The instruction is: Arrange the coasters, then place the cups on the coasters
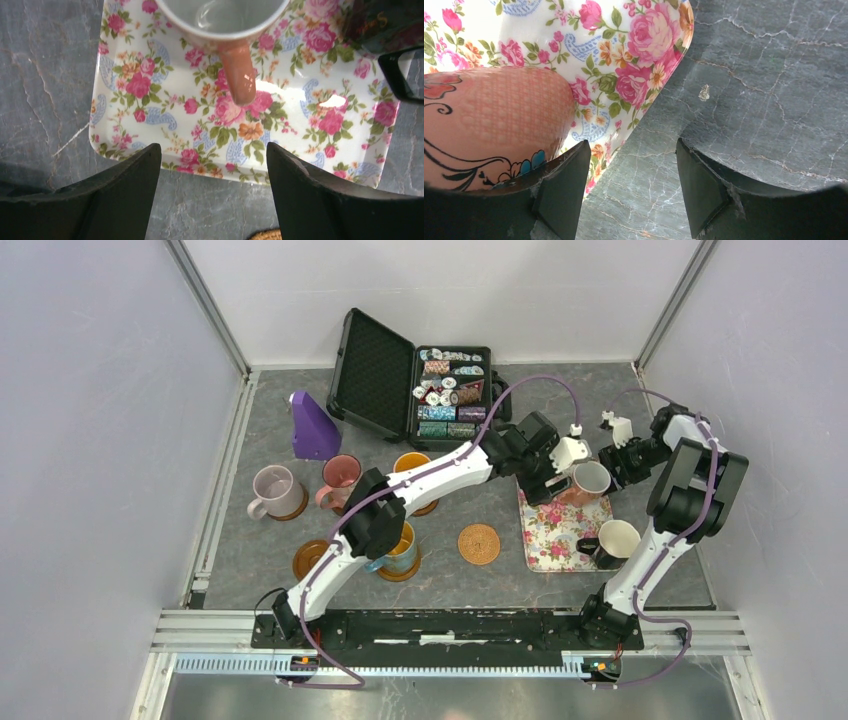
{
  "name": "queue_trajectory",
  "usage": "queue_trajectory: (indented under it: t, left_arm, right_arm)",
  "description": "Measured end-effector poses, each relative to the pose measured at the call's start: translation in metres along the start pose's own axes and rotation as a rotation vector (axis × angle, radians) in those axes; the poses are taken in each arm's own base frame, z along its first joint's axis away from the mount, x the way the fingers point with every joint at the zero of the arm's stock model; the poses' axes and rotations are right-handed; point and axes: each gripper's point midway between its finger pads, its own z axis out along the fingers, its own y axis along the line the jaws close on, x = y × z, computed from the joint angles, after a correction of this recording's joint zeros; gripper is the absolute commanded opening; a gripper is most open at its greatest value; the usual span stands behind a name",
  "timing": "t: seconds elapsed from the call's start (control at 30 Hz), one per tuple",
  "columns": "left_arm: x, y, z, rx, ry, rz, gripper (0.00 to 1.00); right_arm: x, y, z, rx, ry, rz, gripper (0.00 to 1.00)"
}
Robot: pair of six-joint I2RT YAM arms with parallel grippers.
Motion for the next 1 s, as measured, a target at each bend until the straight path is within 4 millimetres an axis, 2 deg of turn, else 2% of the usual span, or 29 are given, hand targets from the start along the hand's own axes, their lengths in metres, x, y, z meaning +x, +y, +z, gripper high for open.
queue_trajectory:
  t: [0.17,0.57,0.8,1.0]
  left_arm:
    - [-0.011,-0.003,0.007,-0.006,-0.051,-0.005,0.84]
    - [-0.01,-0.009,0.025,-0.01,-0.091,-0.018,0.74]
    - [0.002,-0.022,0.038,0.01,-0.075,-0.018,0.61]
    - [0.009,-0.033,0.044,0.023,-0.06,-0.017,0.4]
  right_arm:
    - [0.001,0.003,0.001,0.007,-0.009,0.001,0.7]
    - [0.005,0.021,0.004,-0.016,-0.015,-0.005,0.71]
    - [0.003,0.032,0.008,-0.027,-0.016,-0.018,0.71]
    - [0.0,0.039,0.011,-0.036,-0.018,-0.024,0.71]
